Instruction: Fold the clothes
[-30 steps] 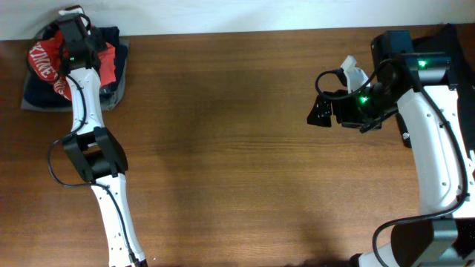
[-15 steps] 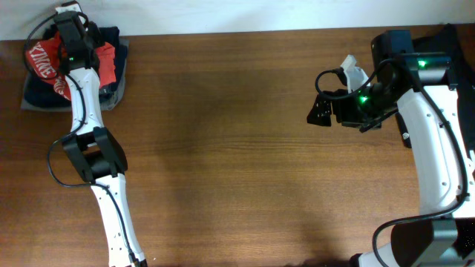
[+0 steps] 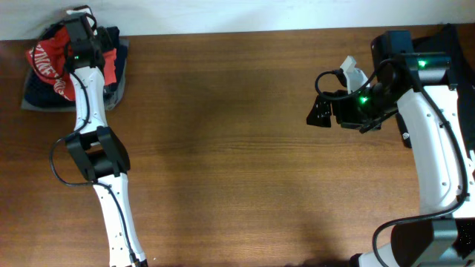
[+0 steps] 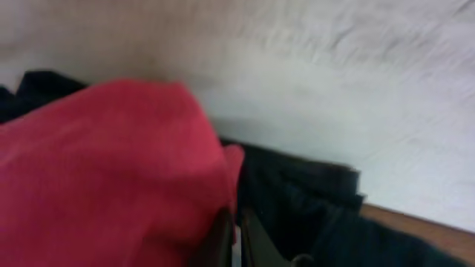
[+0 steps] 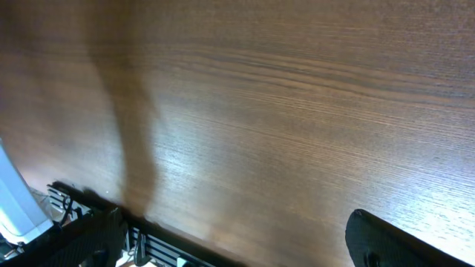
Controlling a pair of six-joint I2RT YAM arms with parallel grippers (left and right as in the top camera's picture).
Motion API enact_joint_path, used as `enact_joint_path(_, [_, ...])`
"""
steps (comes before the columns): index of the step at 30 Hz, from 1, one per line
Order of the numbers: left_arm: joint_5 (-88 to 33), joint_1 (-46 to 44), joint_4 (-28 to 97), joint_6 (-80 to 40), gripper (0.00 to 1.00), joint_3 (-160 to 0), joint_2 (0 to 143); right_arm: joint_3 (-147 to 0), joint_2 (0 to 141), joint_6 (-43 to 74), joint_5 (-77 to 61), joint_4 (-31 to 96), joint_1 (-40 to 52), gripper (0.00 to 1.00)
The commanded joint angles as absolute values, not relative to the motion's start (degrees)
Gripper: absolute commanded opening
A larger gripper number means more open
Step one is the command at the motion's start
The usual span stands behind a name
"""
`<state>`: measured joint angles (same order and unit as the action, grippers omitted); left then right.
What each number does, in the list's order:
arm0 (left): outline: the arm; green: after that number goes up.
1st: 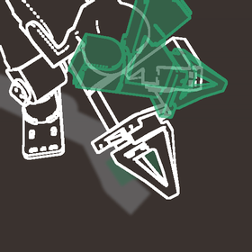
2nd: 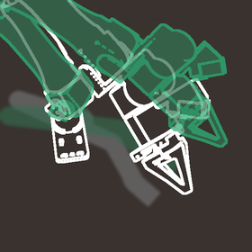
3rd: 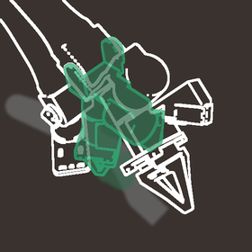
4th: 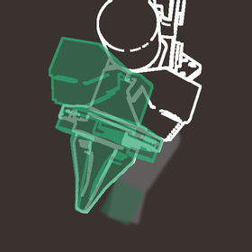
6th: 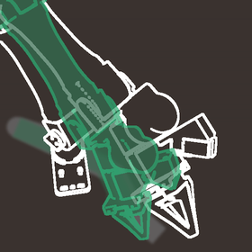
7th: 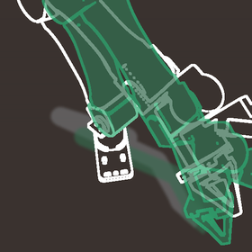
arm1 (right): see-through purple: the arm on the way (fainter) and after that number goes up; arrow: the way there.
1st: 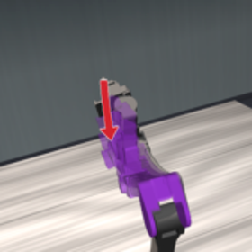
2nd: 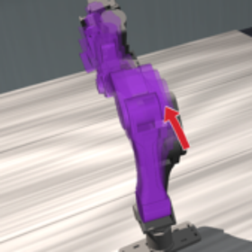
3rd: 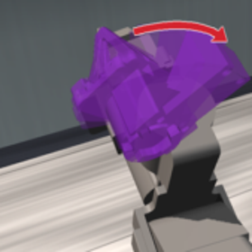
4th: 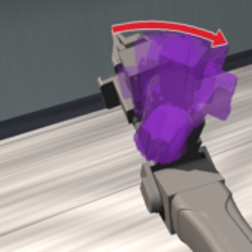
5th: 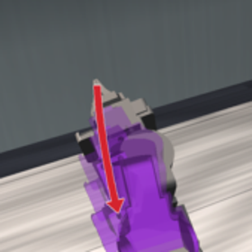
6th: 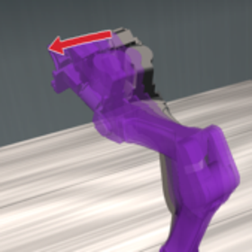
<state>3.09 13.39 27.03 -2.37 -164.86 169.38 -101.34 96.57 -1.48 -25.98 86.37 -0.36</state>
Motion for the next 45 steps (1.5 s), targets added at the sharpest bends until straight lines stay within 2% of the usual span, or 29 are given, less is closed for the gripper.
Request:
enact_joint_path(1, [5.2,15.2,27.9,-1.2,0.07,-165.6,162.8,-101.2,95.3,-1.3,-26.3,86.2,-0.8,0.99])
enact_joint_path(14, [5.2,17.0,28.4,2.9,0.07,-165.4,158.6,-101.2,95.3,-1.3,-26.3,85.7,-0.8,0.99])
enact_joint_path(30, [6.0,17.1,22.8,2.7,0.07,-165.1,171.2,-101.2,95.3,-1.3,-26.3,85.1,-0.8,0.99])
enact_joint_path(37, [6.0,18.2,21.9,2.7,0.13,-165.1,173.0,-101.2,95.3,-1.2,-26.3,85.1,-0.8,0.99])
enact_joint_path(43, [5.7,18.3,26.6,2.7,0.14,-166.3,168.1,-101.2,95.3,-1.2,-26.3,85.4,-0.8,0.99])
enact_joint_path(45, [7.0,18.5,29.0,2.7,0.2,-166.3,164.9,-101.2,95.3,-1.3,-26.3,85.3,-0.8,0.99])
